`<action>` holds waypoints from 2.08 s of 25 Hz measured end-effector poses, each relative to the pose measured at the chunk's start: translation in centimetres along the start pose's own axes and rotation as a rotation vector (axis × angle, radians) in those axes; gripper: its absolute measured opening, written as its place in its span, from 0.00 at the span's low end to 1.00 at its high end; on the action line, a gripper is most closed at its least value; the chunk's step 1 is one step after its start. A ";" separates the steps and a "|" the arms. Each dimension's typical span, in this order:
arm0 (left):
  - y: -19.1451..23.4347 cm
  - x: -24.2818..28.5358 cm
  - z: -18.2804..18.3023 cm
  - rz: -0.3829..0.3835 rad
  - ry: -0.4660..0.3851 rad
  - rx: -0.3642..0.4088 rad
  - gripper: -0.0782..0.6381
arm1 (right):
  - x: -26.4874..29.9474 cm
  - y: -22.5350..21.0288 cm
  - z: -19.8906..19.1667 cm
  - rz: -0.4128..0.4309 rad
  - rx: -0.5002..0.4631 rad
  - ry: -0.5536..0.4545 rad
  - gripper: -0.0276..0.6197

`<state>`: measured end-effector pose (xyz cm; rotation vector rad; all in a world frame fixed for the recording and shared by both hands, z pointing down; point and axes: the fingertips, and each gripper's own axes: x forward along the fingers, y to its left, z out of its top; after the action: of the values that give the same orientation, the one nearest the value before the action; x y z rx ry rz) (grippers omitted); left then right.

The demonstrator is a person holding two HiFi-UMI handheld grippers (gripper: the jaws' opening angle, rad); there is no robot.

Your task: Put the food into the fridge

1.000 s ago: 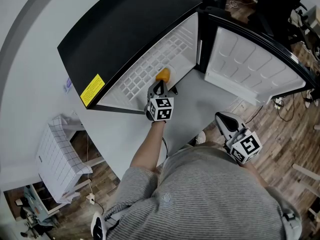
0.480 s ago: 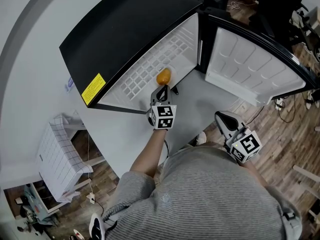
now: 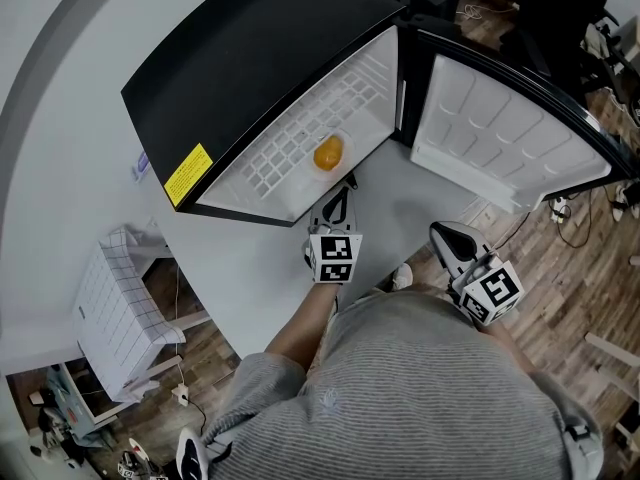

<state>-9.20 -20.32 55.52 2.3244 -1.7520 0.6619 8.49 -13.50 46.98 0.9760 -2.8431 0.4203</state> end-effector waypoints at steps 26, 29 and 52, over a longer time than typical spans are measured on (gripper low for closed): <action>-12.1 -6.3 1.9 -0.305 -0.059 -0.043 0.13 | 0.1 0.7 0.1 0.027 -0.022 -0.009 0.06; -12.8 -6.4 2.2 -0.344 -0.075 -0.063 0.13 | 0.2 0.7 0.2 0.026 -0.026 -0.012 0.06; -12.1 -6.6 1.8 -0.358 -0.052 -0.063 0.13 | 0.8 1.9 -0.6 0.048 -0.115 0.047 0.06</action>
<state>1.22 -11.56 52.72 2.5364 -1.2993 0.4813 6.68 -12.36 47.27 0.8671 -2.8181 0.2768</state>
